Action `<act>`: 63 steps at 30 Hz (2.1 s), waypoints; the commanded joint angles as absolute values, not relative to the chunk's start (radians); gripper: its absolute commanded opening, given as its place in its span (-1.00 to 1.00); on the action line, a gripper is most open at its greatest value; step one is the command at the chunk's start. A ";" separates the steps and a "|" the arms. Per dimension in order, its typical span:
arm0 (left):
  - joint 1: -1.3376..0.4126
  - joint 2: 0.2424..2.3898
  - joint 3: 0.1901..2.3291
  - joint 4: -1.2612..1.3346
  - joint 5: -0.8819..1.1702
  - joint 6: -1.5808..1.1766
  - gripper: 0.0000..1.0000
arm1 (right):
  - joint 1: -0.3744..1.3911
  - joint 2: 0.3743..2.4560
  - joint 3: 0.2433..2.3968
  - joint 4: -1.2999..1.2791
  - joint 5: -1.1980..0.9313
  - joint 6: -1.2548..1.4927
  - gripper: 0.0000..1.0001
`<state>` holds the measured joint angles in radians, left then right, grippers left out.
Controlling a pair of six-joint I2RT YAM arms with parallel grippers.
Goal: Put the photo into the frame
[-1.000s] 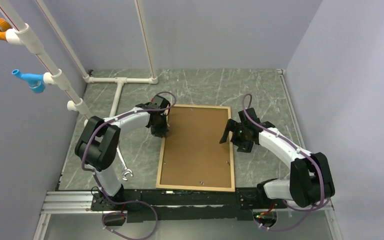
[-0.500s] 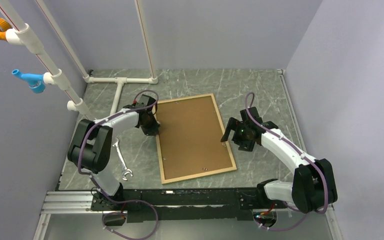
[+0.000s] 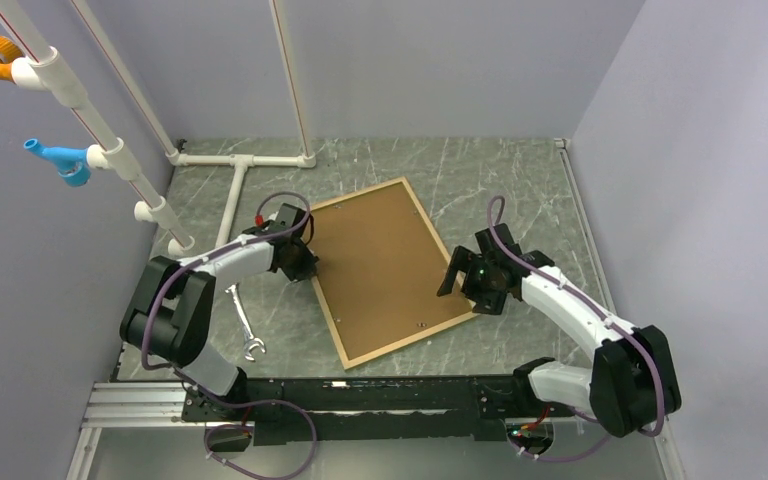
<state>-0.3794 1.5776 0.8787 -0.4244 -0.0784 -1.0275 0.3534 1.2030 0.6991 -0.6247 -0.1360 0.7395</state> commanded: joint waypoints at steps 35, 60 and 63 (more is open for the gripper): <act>-0.664 1.522 0.658 -0.223 0.064 -1.204 -1.00 | 0.421 1.392 0.773 -0.519 -0.036 0.714 0.50; -0.924 1.454 0.782 -0.310 0.057 -1.043 0.99 | 0.313 1.423 0.846 -0.571 -0.054 0.622 0.82; -0.893 1.431 0.827 -0.376 0.011 -0.977 0.99 | 0.315 1.355 0.780 -0.579 -0.077 0.647 0.80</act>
